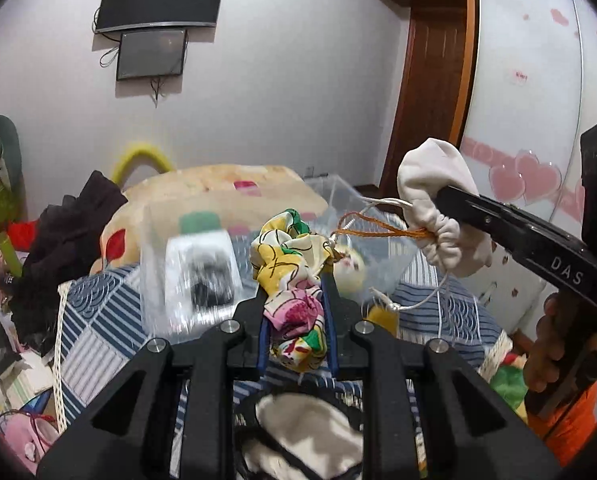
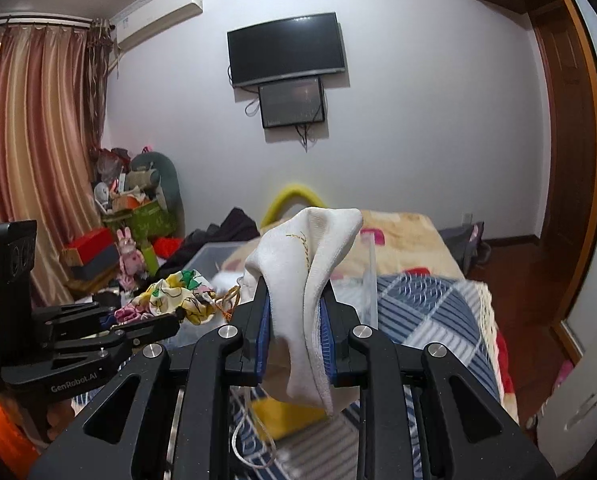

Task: Organize soft objects
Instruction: 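Lower the white bag into the box with the right tool while the left drops the floral cloth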

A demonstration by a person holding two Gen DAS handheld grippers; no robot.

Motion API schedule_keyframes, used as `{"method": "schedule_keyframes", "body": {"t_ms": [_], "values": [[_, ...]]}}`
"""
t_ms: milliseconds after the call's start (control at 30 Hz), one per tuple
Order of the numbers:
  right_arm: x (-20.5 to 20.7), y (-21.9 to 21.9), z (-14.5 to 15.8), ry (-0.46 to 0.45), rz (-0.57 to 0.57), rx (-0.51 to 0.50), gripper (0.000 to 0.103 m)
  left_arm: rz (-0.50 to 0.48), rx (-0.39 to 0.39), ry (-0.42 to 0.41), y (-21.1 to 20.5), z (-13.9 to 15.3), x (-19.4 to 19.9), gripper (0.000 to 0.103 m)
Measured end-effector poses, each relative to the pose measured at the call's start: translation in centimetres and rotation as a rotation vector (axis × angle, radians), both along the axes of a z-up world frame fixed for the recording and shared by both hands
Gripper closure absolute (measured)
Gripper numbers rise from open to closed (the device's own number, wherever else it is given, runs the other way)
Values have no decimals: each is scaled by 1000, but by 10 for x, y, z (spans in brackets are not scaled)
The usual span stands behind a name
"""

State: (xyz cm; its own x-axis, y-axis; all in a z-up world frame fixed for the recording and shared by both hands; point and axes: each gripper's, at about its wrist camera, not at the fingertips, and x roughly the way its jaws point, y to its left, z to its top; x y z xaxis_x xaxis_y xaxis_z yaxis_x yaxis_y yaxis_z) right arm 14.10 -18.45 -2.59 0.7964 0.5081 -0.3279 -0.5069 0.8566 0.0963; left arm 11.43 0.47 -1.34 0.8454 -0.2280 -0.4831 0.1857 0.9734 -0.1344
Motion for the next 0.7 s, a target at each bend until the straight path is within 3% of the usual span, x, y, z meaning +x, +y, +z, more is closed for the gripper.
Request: {"method": "schedule_keyframes", "body": {"t_ms": [167, 367, 700], "values": [[14, 12, 10, -27, -11, -6, 84, 30, -21, -18, 6, 14, 21, 82], [30, 26, 10, -41, -35, -46, 84, 64, -30, 13, 14, 10, 56, 82], [74, 47, -21, 76, -62, -156, 84, 82, -55, 146, 17, -22, 107, 82]]}}
